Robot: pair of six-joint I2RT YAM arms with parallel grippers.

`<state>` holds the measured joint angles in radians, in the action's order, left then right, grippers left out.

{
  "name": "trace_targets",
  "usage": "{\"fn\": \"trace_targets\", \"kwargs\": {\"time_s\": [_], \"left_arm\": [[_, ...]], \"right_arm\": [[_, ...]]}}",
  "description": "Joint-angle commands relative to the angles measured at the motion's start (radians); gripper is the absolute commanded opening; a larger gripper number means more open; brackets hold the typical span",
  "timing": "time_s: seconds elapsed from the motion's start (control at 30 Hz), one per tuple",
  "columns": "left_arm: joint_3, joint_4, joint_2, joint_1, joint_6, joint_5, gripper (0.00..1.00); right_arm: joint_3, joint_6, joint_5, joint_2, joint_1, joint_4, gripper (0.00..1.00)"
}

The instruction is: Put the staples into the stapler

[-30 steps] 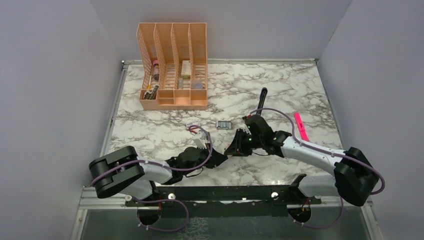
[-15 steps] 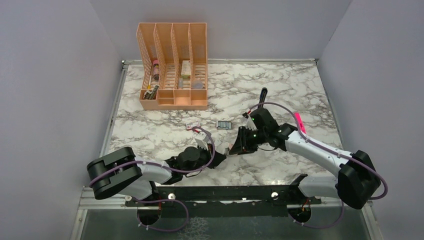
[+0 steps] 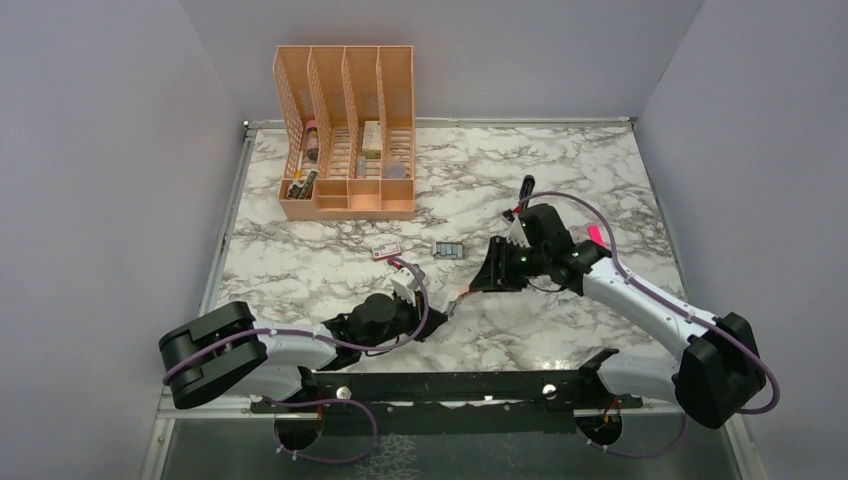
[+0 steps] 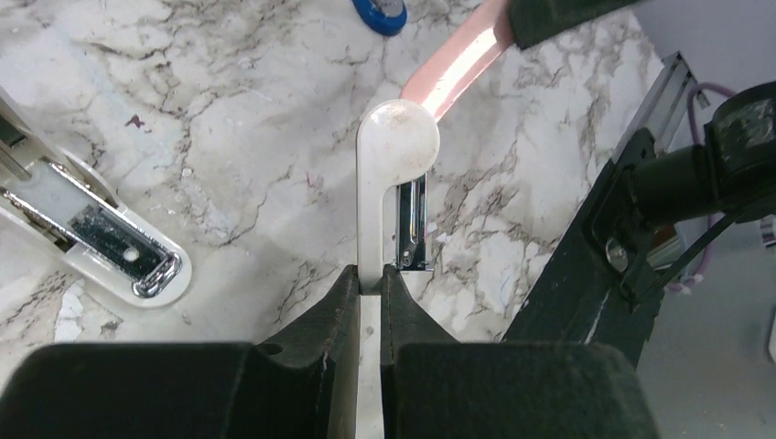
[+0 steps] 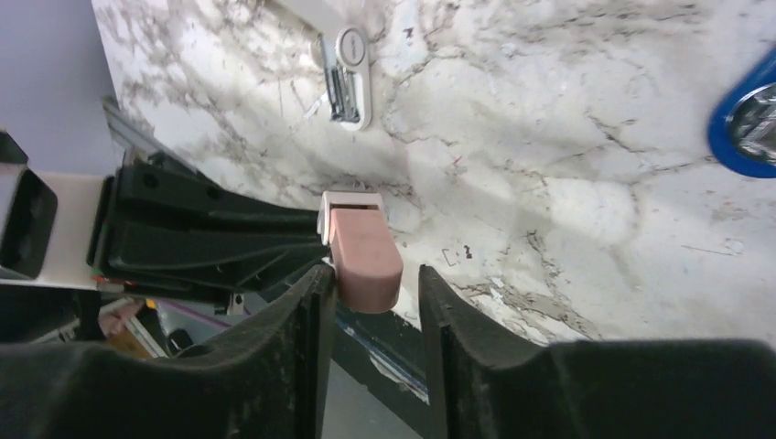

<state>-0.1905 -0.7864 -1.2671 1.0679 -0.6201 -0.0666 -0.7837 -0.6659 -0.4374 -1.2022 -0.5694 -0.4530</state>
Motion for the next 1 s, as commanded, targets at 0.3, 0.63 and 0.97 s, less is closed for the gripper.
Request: {"fn": "trace_targets", "kwargs": {"time_s": [0.3, 0.63, 0.97], "left_arm": [[-0.003, 0.035, 0.023, -0.003, -0.034, 0.012, 0.00], [-0.081, 0.029, -0.058, -0.003, -0.156, -0.001, 0.00], [-0.109, 0.010, -0.078, -0.003, -0.184, 0.009, 0.00]], "right_arm": [[0.112, -0.028, -0.021, 0.043, 0.022, 0.190, 0.70], [0.273, -0.189, -0.029, 0.111, 0.019, 0.484, 0.83], [0.254, -0.190, 0.008, 0.015, -0.015, 0.505, 0.66]]}}
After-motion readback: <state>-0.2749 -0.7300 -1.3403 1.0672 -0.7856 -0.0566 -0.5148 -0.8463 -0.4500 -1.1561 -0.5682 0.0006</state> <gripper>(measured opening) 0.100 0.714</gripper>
